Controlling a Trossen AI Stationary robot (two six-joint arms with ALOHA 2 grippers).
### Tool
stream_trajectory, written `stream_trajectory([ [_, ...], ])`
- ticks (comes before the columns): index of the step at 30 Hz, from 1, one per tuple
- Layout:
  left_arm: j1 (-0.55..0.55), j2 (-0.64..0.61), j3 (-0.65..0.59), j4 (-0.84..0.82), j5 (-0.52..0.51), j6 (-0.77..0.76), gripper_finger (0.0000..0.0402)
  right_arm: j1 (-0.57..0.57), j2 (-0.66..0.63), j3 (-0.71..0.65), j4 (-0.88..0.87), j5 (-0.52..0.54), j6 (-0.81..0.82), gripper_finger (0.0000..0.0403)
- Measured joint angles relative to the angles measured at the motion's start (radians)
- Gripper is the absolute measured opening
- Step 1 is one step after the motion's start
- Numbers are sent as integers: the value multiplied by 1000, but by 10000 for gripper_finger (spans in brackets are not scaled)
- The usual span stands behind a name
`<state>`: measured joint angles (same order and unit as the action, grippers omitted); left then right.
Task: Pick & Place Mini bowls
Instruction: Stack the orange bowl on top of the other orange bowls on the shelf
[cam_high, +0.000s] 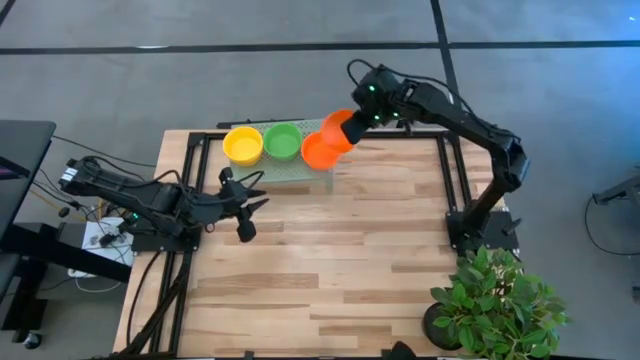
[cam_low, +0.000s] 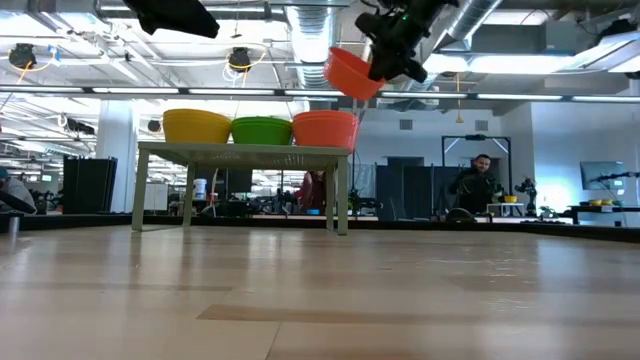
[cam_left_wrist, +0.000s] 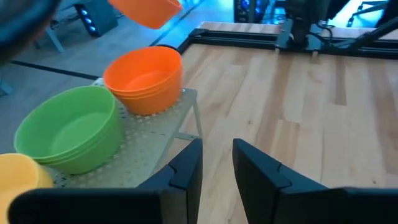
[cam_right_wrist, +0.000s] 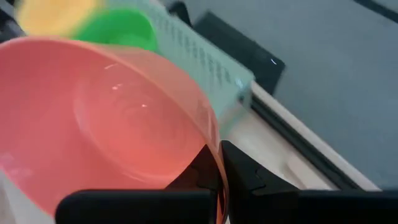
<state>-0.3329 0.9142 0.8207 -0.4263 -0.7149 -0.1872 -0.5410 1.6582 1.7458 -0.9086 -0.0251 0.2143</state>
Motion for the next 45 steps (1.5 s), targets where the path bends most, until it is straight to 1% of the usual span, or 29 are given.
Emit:
stream_trajectory([
  [2, 3, 0, 0, 0, -18, 0, 90, -8, 34, 27, -20, -13, 4, 2],
  [11, 12, 0, 0, -1, -21, -3, 90, -10, 231, 188, -125, -40, 38, 6],
  [15, 12, 0, 0, -1, -21, -3, 90, -10, 291, 262, -182, -83, 38, 7],
  [19, 12, 0, 0, -4, -21, -3, 90, -3, 310, 301, -195, -84, 38, 8],
  [27, 12, 0, 0, -4, -21, -1, 90, 4, 310, 303, -265, -90, 35, 8],
  [31, 12, 0, 0, -4, -21, -1, 90, 9, 310, 303, -264, -90, -48, 9],
  [33, 12, 0, 0, -4, -21, -1, 90, 10, 310, 303, -261, -89, -63, 12],
  [37, 12, 0, 0, -4, -21, -3, 90, 11, 310, 303, -260, -86, -64, 26],
  [45, 12, 0, 0, -4, -21, -3, 90, 11, 310, 303, -259, -81, -64, 74],
])
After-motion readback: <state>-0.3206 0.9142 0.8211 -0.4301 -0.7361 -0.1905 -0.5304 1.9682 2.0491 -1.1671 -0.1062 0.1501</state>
